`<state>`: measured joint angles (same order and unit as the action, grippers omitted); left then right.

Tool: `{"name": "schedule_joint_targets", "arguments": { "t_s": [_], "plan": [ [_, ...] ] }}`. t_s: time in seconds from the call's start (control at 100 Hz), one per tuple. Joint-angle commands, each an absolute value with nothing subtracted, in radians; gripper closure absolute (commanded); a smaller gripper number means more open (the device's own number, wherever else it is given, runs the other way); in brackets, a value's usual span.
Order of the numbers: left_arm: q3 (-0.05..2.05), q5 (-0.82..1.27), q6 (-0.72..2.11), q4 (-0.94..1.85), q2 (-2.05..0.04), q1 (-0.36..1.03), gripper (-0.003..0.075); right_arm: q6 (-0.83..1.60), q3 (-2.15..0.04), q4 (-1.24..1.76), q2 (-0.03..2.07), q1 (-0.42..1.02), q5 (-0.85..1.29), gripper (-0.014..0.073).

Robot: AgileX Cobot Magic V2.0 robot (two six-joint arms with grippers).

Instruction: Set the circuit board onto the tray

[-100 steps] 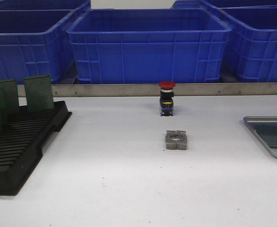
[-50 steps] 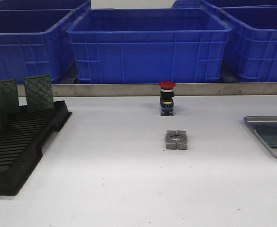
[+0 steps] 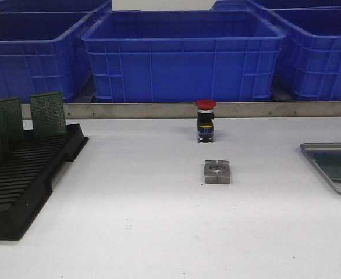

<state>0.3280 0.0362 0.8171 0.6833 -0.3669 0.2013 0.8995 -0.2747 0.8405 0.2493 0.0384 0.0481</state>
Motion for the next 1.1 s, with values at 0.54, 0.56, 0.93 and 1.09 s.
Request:
{"name": "schedule_joint_targets", "arguments": {
  "t_s": [0.54,0.56,0.93,1.09],
  "plan": [
    [0.354,-0.018,0.811,0.694,-0.372,0.202,0.0739,0.907,-0.298,0.853,0.258,0.039,-0.013,0.0663],
    [0.354,-0.018,0.811,0.694,-0.372,0.202,0.0739,0.907,-0.298,0.853,0.258,0.039,-0.013,0.0663],
    [0.354,-0.066,0.783,0.611,-0.372,0.202,0.0739,0.907,-0.298,0.853,0.258,0.039,-0.012,0.0663],
    [0.354,-0.066,0.313,0.139,-0.372,0.202,0.0739,0.907,-0.298,0.853,0.258,0.039,-0.013,0.0663]
  ]
}}
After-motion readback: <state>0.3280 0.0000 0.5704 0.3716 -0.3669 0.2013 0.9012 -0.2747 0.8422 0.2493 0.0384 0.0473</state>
